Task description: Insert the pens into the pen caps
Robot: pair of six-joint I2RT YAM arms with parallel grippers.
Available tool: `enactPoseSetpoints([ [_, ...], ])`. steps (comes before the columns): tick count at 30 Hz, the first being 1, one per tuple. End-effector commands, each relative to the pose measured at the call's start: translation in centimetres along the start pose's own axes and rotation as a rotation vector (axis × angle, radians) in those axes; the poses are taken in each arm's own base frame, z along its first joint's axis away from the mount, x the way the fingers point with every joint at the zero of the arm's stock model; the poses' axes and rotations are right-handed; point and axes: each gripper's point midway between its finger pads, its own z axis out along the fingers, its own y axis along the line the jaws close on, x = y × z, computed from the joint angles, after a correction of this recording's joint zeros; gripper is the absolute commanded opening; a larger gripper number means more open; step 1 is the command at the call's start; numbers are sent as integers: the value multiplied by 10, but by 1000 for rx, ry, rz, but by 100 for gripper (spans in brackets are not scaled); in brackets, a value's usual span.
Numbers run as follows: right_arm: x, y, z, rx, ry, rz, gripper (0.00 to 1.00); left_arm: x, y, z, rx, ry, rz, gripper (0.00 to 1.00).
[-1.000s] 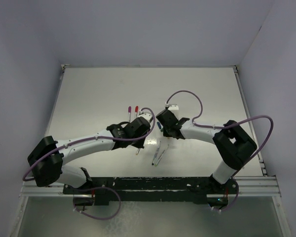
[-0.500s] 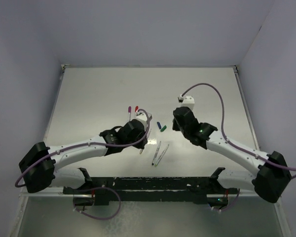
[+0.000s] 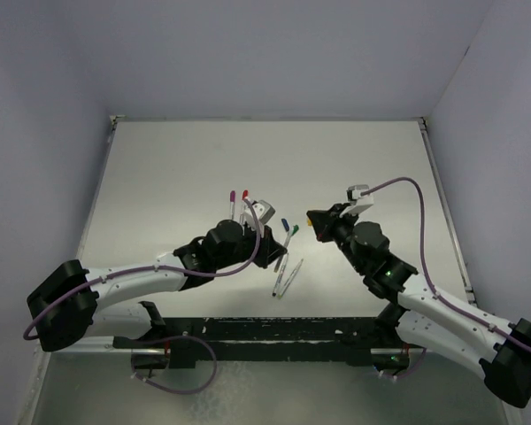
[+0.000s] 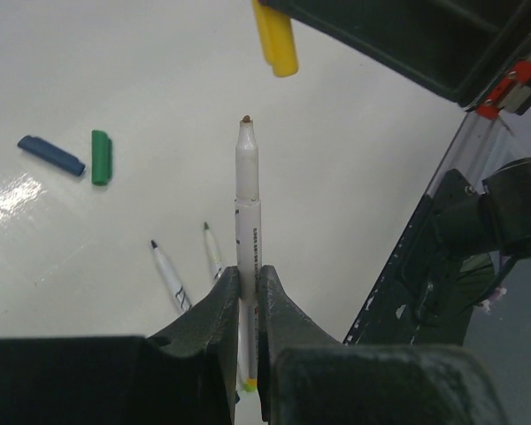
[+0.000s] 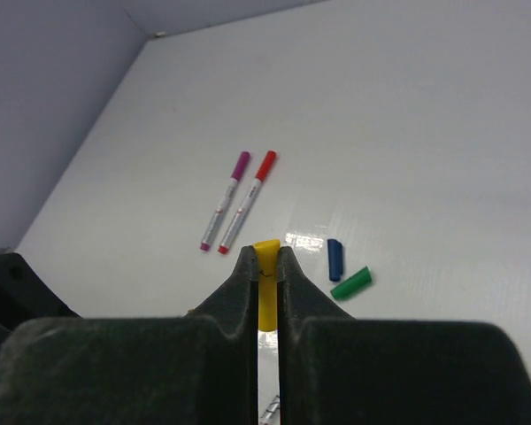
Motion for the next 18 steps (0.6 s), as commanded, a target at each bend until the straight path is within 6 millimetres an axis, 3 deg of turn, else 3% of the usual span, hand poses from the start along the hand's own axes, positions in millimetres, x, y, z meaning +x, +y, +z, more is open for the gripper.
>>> enactPoseSetpoints([
  [1,-54,40,-6,-191,-225,108,0,-43,-38,2,173,-166,40,0],
  [10,-71,49,-15,-278,-350,221,0,-49,-38,3,173,-204,29,0],
  [18,-69,48,-17,-299,-373,250,0,-53,-36,1,160,-225,15,0],
])
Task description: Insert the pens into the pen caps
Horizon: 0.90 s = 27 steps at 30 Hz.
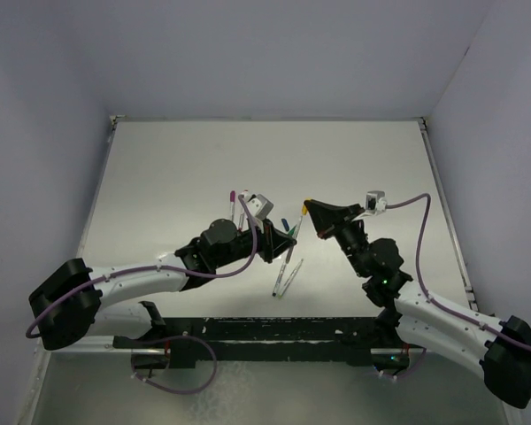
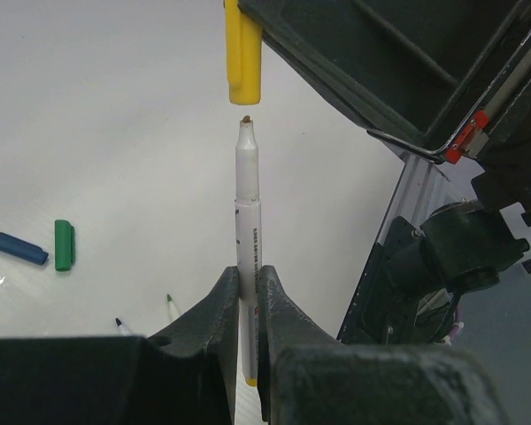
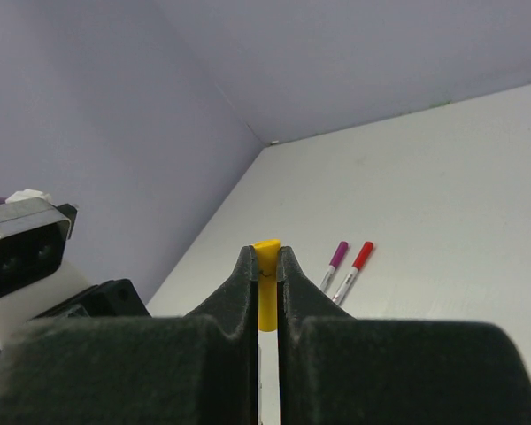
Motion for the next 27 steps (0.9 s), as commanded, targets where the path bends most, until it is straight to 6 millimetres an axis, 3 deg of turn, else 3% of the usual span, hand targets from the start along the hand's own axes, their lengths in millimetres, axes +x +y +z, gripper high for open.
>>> enactPoseSetpoints([
  [1,-22,16,1,-64,-92,51,0,-15,-8,1,26,-66,-1,0],
  [27,-13,14,3,-59,-62,60,0,-13,-4,2,11,-64,-9,0],
])
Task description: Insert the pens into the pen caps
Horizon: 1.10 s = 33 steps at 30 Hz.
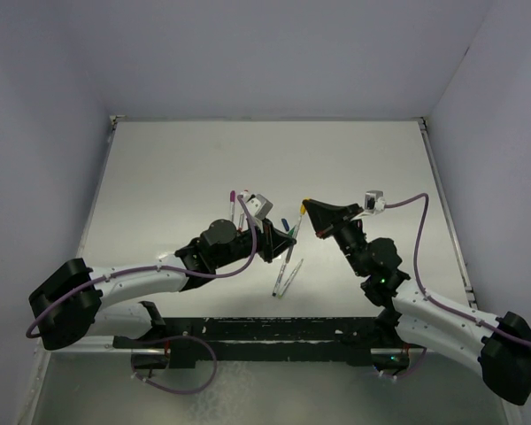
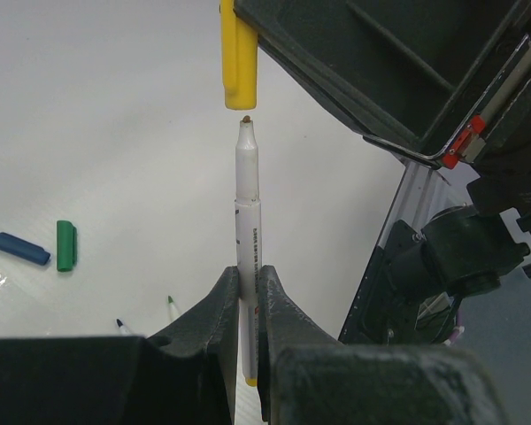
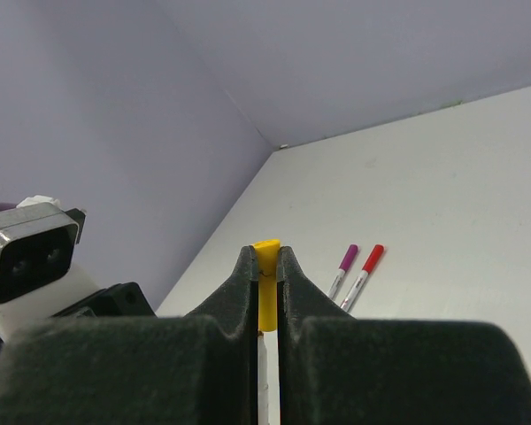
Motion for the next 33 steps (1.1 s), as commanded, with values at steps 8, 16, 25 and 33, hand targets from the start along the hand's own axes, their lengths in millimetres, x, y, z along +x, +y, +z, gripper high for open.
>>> enactPoseSetpoints([
  [8,-13,15,0,-56,-40,41,0,-11,-4,3,9,-53,-6,0],
  [16,-5,13,-3,-57,-14,57,0,-15,-3,3,4,-65,-5,0],
  [25,2,10,-3,-53,7,60,0,-18,-4,1,2,-76,-2,0],
  [33,7,8,-2,-50,20,47,0,-19,-9,0,25,-78,1,0],
])
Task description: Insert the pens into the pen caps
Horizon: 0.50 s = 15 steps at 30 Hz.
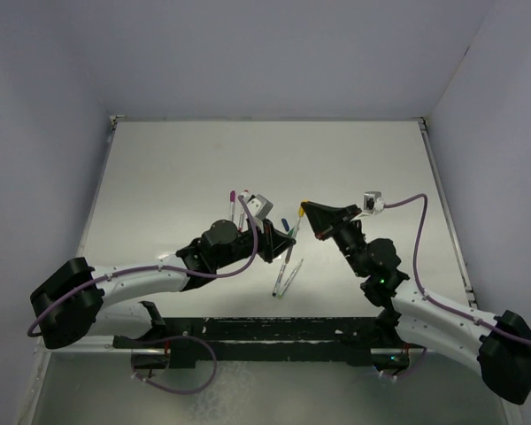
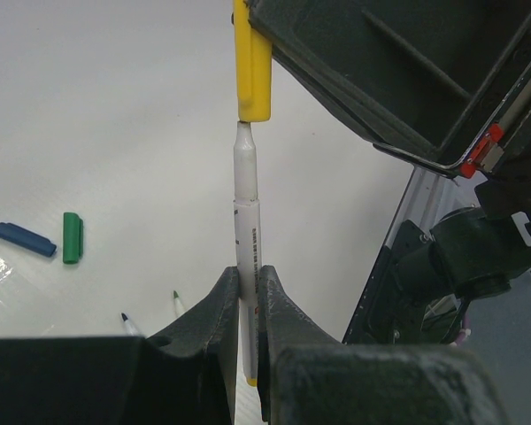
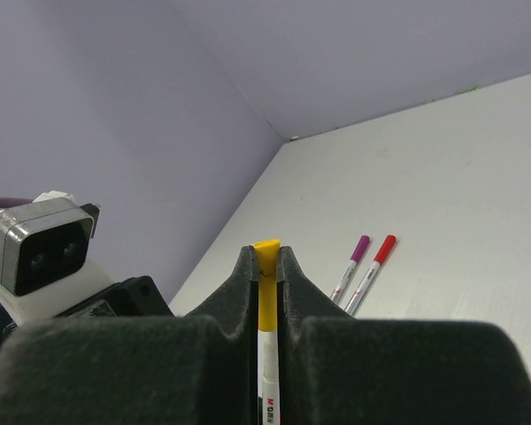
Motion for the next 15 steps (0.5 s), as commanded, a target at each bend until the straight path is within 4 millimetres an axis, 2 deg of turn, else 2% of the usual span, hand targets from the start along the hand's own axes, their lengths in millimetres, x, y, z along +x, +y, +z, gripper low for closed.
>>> enactPoseSetpoints([
  [1,-1,7,1,-37,-4,2,0,-21,-14,-2,52,-78,9,0],
  [15,2,8,6,-40,12,-26,0,-25,-12,-4,40,-108,-3,0],
])
